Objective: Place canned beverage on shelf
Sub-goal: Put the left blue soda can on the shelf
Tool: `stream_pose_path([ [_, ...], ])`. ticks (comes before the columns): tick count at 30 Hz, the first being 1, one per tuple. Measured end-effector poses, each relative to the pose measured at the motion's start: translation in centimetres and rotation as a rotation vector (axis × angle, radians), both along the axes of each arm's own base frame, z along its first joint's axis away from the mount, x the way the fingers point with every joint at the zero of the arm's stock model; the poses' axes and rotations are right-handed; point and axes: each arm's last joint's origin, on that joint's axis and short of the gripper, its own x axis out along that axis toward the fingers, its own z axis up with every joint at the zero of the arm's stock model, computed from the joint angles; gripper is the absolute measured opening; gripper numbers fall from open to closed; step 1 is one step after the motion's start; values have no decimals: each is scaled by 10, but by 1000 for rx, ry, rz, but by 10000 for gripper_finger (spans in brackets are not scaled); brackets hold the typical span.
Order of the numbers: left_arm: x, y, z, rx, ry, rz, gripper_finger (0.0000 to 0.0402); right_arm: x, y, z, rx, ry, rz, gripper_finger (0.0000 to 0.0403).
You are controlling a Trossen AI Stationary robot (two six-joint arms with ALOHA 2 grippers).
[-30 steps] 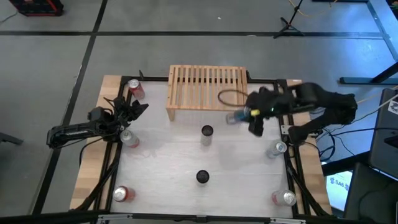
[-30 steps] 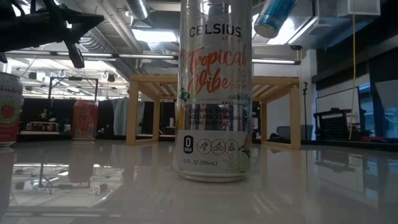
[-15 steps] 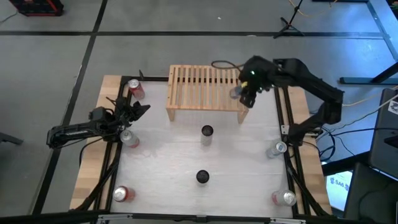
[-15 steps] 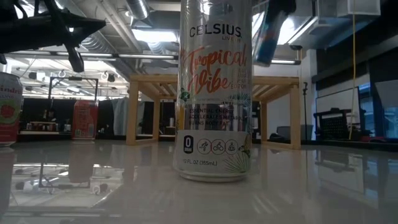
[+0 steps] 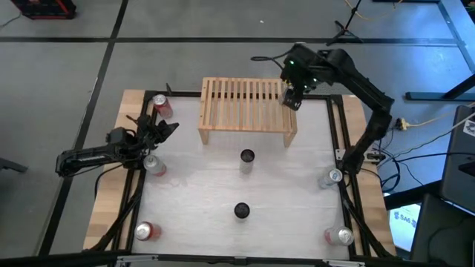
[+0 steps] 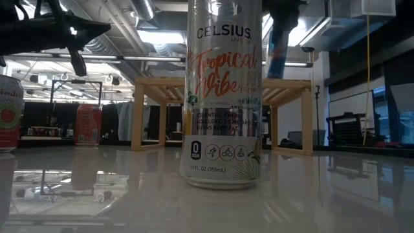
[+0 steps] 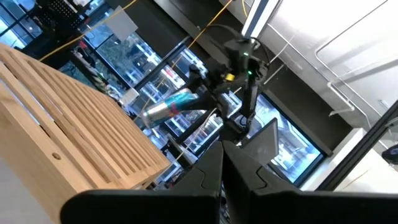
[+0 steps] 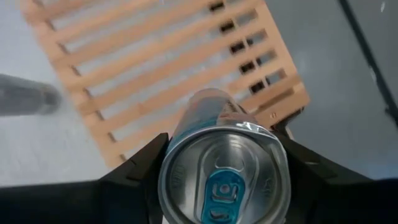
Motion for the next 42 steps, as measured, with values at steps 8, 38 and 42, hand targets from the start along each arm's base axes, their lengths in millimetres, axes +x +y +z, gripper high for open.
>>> stream_pose_path([
  [8, 0, 0, 0, 0, 0, 0, 0, 9, -9, -8, 97, -28, 18, 210],
  [38, 0, 0, 0, 2, 1, -1, 0, -43, 10, 12, 57, -85, 6, 210],
  [42, 0, 0, 0, 7, 3, -1, 0, -64, 22, 1, 81, -47, -3, 210],
])
